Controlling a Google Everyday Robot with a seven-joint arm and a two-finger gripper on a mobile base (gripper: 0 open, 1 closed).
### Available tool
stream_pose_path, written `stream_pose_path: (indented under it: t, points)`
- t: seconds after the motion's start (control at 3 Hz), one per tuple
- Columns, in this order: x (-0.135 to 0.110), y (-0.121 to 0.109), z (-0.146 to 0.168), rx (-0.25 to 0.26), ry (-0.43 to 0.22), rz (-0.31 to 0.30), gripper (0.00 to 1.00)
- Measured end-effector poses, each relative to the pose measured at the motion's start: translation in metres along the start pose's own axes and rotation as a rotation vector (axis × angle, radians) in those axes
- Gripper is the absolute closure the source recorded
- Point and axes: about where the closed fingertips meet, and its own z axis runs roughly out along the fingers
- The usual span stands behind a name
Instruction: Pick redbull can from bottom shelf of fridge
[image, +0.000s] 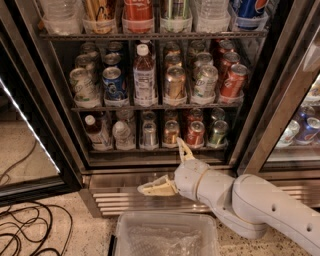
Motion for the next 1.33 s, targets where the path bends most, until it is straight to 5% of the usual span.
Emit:
stream_pose_path:
  t: [0.67, 1.33]
  points:
    - [0.012, -0.005, 0.039, 0.134, -0.022, -0.013, 0.0]
    - [0.026, 0.0, 0.07, 0.232, -0.078, 0.043, 0.0]
